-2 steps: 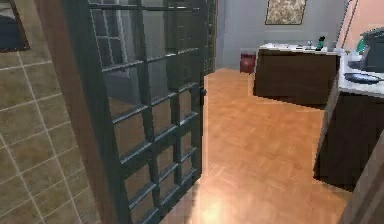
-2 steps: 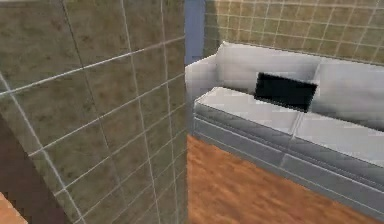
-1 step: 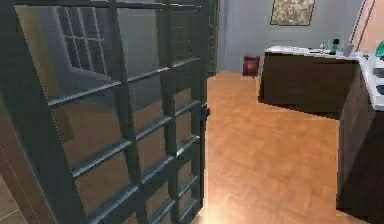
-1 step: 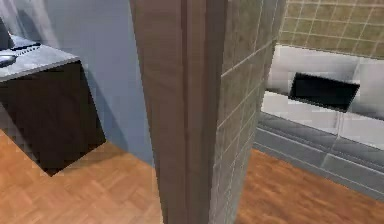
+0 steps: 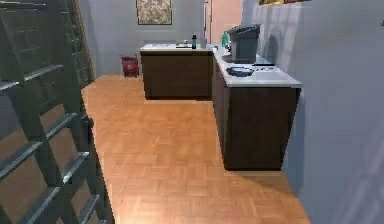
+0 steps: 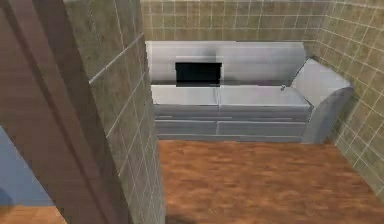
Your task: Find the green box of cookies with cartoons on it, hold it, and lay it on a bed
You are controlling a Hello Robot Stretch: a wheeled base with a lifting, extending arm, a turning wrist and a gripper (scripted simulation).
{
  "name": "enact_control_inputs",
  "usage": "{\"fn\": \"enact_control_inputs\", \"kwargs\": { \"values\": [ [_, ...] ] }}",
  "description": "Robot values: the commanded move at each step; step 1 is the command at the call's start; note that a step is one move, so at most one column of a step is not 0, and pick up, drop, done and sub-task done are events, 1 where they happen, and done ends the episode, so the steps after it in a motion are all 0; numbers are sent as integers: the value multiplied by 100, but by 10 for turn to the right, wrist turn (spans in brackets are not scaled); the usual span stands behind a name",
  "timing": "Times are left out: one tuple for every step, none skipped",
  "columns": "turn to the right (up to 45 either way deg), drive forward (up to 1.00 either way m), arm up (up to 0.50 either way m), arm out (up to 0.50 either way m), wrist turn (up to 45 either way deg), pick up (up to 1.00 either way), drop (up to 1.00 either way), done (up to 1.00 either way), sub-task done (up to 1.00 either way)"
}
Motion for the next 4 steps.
{"fn": "enact_control_inputs", "kwargs": {
  "values": [
    [0,100,0,0,0,0,0,0,0],
    [0,100,0,0,0,0,0,0,0],
    [0,100,0,0,0,0,0,0,0],
    [180,0,0,0,0,0,0,0,0]
  ]
}}
